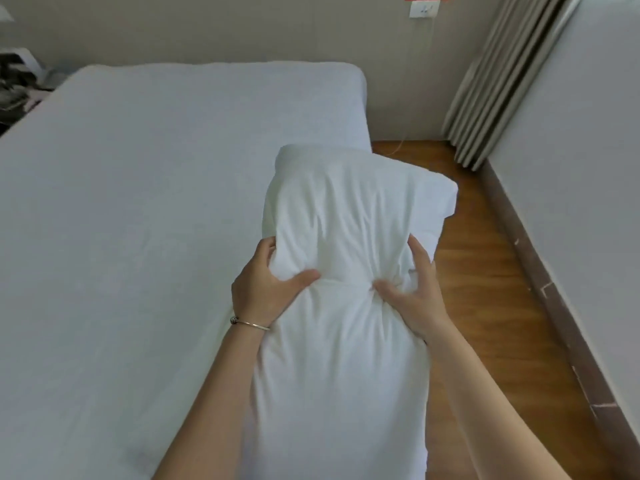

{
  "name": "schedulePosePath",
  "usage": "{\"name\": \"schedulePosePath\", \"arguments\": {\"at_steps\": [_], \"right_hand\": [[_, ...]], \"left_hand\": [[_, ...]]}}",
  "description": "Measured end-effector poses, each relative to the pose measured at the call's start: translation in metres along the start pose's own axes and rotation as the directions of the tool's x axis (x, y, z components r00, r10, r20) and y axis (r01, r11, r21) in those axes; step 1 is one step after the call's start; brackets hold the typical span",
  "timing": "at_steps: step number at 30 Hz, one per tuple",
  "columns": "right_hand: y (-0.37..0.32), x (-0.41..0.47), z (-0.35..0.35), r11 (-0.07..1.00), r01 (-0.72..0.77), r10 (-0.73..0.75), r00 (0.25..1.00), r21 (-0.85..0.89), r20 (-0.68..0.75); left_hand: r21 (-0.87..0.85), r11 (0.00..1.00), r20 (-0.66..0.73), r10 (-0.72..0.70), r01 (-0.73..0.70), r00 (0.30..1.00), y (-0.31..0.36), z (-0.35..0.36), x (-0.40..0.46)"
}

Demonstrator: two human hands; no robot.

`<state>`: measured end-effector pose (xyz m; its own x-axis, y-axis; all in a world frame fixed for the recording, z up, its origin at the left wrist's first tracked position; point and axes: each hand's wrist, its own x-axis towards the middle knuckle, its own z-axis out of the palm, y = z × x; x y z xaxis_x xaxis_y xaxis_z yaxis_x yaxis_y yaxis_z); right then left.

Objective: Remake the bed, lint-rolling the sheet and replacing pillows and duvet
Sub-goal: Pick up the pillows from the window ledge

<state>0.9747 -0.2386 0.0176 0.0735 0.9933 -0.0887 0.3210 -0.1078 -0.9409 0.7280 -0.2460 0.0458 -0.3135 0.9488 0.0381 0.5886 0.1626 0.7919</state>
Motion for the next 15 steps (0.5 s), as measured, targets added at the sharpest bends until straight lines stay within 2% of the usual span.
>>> {"name": "schedulePosePath", "arguments": {"at_steps": [2,3,4,5,6,7,8,10,12,15], "right_hand": [[0.023,0.017,0.035,0.995,-0.085,0.088,0.994,-0.055,0.057],[0.039,0.021,0.051,0.981,-0.159,0.171,0.98,-0.113,0.104],[0.059,0.02,0.065,0.949,-0.245,0.279,0.945,-0.198,0.17],[0.081,0.011,0.078,0.906,-0.296,0.374,0.895,-0.303,0.243],[0.103,0.0,0.09,0.87,-0.297,0.431,0.846,-0.395,0.313],[0.12,-0.015,0.1,0.85,-0.277,0.459,0.808,-0.448,0.369],[0.13,-0.029,0.108,0.848,-0.269,0.463,0.795,-0.456,0.392],[0.137,-0.044,0.114,0.85,-0.267,0.45,0.817,-0.453,0.362],[0.135,-0.047,0.11,0.831,-0.253,0.452,0.827,-0.496,0.335],[0.13,-0.051,0.096,0.831,-0.225,0.455,0.802,-0.509,0.387]], "left_hand": [[0.056,0.995,0.035,-0.081,0.079,0.996,-0.046,0.005,0.011],[0.157,0.978,0.117,-0.158,0.139,0.98,-0.071,0.012,0.013],[0.296,0.935,0.237,-0.271,0.197,0.933,-0.094,0.021,0.009],[0.425,0.873,0.357,-0.406,0.24,0.841,-0.116,0.031,0.001],[0.511,0.815,0.428,-0.517,0.273,0.742,-0.134,0.042,-0.012],[0.539,0.788,0.456,-0.569,0.296,0.685,-0.147,0.053,-0.025],[0.52,0.795,0.462,-0.57,0.313,0.68,-0.155,0.062,-0.036],[0.485,0.82,0.451,-0.533,0.304,0.716,-0.158,0.072,-0.05],[0.497,0.827,0.447,-0.503,0.262,0.74,-0.155,0.075,-0.055],[0.506,0.841,0.484,-0.461,0.192,0.744,-0.145,0.076,-0.062]]}}
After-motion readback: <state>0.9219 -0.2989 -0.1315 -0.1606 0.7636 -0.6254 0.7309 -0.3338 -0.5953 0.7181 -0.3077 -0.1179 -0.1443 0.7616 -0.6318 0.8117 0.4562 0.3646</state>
